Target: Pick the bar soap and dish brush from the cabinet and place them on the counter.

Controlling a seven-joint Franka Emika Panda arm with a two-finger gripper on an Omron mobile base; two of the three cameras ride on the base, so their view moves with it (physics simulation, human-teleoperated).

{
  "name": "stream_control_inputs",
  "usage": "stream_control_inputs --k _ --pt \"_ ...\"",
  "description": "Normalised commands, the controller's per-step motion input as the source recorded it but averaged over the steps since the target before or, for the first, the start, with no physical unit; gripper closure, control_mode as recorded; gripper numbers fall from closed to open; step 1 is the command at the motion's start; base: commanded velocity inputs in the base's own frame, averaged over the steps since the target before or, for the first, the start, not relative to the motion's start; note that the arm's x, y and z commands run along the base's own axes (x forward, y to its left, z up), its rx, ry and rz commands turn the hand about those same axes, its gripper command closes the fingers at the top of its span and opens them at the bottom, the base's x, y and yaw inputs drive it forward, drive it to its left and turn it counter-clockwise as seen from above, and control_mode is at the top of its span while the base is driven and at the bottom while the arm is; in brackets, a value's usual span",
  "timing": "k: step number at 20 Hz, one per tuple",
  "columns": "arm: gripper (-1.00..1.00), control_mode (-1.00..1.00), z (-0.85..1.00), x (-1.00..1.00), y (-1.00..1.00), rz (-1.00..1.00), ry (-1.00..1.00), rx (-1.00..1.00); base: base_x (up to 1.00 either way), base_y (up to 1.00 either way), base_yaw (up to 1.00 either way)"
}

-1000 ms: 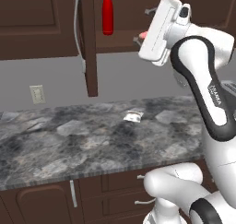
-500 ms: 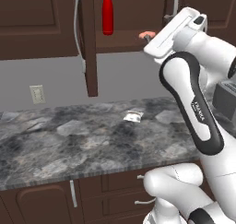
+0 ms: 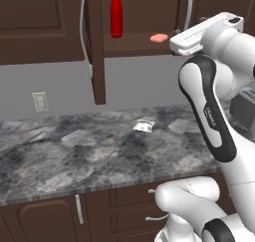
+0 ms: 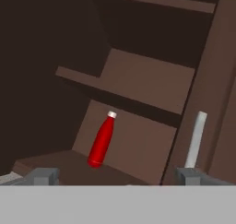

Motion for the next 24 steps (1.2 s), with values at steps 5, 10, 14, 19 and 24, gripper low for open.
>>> stream_control_inputs --k 5,10,14,19,24 --pt "-1.00 -1.00 0.05 0.04 -0.47 -0.10 0.06 0.10 0.00 0.00 0.00" --pt "-1.00 -1.00 -0.01 0.03 -0.20 -0.07 -0.02 0.04 0.00 0.00 0.00" --pt "-1.00 -1.00 -0.10 0.04 -0.23 -0.06 -0.08 0.09 0.00 0.00 0.00" --pt "-1.00 -1.00 -0.08 0.06 -0.23 -0.06 -0.09 0.09 0.00 0.00 0.00" --pt "-1.00 -1.00 -0.04 0.05 -0.20 -0.05 -0.07 0.10 0.00 0.00 0.00"
